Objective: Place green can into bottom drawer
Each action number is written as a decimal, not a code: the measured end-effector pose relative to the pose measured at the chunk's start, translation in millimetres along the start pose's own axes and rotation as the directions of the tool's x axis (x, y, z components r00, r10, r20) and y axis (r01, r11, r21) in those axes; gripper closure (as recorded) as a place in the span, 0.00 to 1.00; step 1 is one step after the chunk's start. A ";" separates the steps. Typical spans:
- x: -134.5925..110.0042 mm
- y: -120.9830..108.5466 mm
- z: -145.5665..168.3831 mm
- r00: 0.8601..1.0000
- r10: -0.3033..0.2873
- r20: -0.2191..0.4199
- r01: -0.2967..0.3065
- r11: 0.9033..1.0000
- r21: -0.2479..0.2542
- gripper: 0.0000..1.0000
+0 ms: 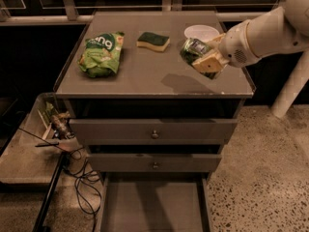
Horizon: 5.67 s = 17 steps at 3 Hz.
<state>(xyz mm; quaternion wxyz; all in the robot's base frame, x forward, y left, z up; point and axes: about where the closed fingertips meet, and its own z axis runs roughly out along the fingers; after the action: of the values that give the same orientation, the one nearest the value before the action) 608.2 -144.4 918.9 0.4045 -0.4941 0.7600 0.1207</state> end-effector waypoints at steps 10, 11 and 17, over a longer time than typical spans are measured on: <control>143.3 190.9 65.5 0.871 0.473 0.132 -0.450 0.876 -0.173 1.00; 151.1 204.8 87.0 0.901 0.427 0.076 -0.411 0.897 -0.162 1.00; 326.2 213.4 237.7 0.927 0.360 -0.102 -0.374 0.905 -0.204 1.00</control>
Offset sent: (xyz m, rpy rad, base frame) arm -0.0533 -0.0270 -0.0911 0.3461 0.0516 -0.0452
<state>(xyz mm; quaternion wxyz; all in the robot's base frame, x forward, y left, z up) 484.7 -115.9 480.3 0.2938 -0.3872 0.8336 0.2626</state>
